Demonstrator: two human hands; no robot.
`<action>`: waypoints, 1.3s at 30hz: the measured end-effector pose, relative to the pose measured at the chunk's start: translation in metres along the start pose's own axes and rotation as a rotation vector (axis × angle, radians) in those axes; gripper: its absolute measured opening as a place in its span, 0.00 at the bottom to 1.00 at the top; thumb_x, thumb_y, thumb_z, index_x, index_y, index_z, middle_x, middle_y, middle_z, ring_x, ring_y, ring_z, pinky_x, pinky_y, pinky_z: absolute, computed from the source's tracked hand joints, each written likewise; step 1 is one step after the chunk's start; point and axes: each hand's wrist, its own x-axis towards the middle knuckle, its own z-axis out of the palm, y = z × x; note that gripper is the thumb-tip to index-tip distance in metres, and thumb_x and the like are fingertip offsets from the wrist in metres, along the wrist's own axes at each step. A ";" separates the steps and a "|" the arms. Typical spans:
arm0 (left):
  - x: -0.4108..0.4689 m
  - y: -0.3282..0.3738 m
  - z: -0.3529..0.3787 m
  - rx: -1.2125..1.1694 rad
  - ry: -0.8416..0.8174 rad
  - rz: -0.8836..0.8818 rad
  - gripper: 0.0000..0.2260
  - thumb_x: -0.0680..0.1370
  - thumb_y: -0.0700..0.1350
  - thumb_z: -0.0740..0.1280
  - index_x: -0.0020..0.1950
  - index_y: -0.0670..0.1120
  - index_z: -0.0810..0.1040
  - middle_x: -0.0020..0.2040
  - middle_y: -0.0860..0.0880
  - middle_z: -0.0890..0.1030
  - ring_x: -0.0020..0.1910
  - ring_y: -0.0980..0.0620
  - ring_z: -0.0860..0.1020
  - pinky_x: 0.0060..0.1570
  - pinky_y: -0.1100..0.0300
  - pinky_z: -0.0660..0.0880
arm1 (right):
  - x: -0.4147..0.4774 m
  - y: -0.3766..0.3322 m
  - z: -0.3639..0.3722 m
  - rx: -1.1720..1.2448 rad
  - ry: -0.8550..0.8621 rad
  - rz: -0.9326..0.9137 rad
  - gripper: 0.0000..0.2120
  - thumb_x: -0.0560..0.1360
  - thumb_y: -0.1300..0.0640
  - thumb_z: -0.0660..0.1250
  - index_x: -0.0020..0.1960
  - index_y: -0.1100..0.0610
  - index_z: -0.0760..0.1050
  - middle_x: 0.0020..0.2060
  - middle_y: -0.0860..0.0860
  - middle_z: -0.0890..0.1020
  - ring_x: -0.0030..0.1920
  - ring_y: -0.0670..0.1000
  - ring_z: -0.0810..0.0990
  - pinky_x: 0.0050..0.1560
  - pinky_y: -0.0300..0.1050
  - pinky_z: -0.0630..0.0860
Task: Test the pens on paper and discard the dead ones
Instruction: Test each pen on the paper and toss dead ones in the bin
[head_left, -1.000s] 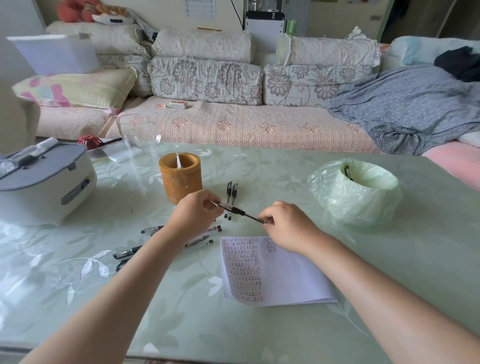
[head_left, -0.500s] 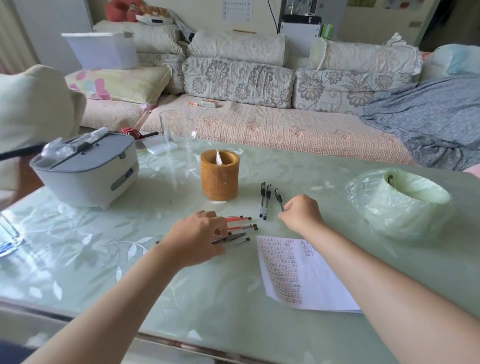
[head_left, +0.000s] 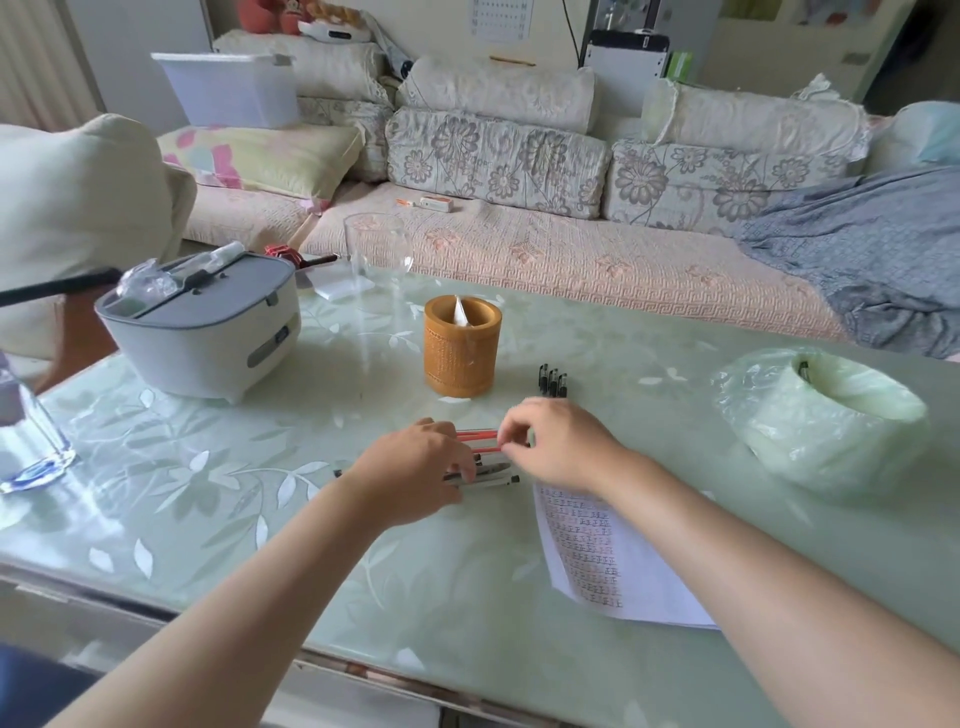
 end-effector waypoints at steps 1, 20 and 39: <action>-0.001 0.000 0.000 0.000 -0.006 -0.005 0.10 0.72 0.51 0.72 0.53 0.59 0.81 0.50 0.56 0.75 0.54 0.55 0.72 0.49 0.56 0.74 | -0.003 -0.007 0.002 -0.026 -0.047 -0.035 0.05 0.72 0.52 0.67 0.45 0.45 0.81 0.44 0.42 0.82 0.46 0.46 0.79 0.50 0.43 0.77; -0.012 0.008 -0.022 -0.138 -0.032 -0.099 0.07 0.77 0.55 0.66 0.50 0.55 0.80 0.40 0.55 0.78 0.40 0.50 0.76 0.39 0.57 0.74 | -0.042 0.001 -0.024 -0.030 -0.048 -0.032 0.02 0.76 0.54 0.68 0.46 0.51 0.80 0.44 0.44 0.77 0.45 0.45 0.75 0.48 0.39 0.69; 0.034 0.124 -0.018 -0.490 0.011 0.055 0.10 0.79 0.50 0.64 0.40 0.54 0.81 0.35 0.56 0.82 0.30 0.59 0.75 0.34 0.62 0.71 | -0.131 0.060 -0.064 0.170 0.088 0.185 0.07 0.78 0.47 0.65 0.48 0.47 0.81 0.35 0.47 0.79 0.37 0.47 0.76 0.39 0.43 0.70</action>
